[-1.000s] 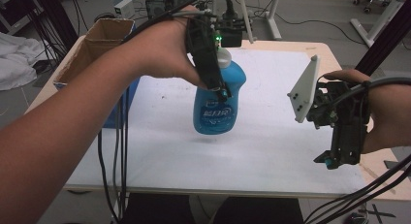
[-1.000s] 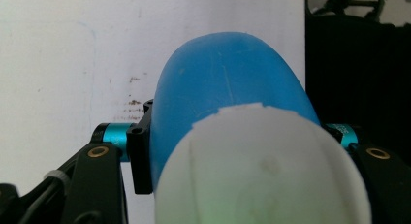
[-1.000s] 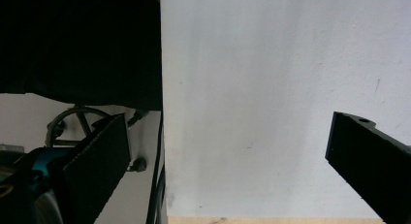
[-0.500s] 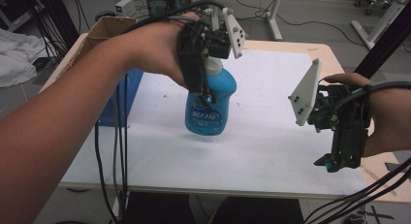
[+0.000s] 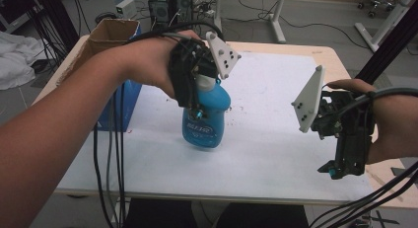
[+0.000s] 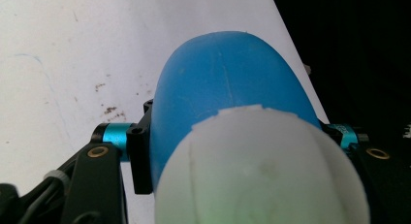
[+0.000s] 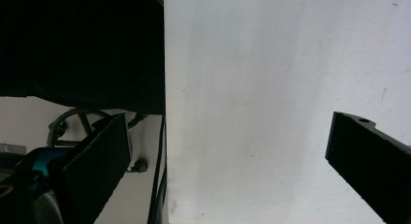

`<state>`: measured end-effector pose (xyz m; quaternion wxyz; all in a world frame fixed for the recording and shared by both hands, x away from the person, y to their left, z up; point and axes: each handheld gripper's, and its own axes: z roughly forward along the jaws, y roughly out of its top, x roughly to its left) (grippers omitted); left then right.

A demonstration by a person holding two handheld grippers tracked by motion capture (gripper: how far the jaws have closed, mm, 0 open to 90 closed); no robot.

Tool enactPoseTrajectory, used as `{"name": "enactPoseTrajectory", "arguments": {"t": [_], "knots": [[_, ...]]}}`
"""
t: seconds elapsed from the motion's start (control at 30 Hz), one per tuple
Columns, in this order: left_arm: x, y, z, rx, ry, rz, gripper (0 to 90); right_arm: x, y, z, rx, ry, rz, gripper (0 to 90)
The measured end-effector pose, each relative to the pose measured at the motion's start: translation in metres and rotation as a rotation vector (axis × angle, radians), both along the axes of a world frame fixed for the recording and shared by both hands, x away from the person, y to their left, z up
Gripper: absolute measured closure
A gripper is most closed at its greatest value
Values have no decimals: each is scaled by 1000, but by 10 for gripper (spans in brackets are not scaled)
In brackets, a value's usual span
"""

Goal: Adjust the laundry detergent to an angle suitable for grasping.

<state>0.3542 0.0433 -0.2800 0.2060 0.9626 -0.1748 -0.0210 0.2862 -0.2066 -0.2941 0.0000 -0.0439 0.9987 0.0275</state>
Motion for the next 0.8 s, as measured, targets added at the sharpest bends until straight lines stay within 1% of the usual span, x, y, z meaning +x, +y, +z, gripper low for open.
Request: {"name": "enactPoseTrajectory", "arguments": {"t": [0.07,0.17,0.27,0.5,0.57,0.63,0.7,0.77,0.8], "knots": [[0,2,-6,-8,-8,-8,377,1,0,-1,0,3,-1,18],[1,6,-15,-38,-36,-29,377,3,1,-4,1,8,-4,18],[3,7,-18,-49,-39,-33,377,4,3,-6,-3,15,-2,18],[7,9,-20,-65,-22,-50,377,6,5,-8,-10,18,-7,18],[8,10,-21,-72,-19,-61,377,7,5,-9,-9,20,-4,17],[8,10,-22,-72,-21,-69,376,7,5,-9,-11,19,-7,18],[9,11,-23,-61,-13,-70,376,7,5,-9,-11,19,-8,18],[11,12,-25,-59,-1,-73,376,7,5,-10,-9,19,-8,18],[11,12,-25,-59,-1,-73,376,7,5,-10,-9,19,-8,18]]}}
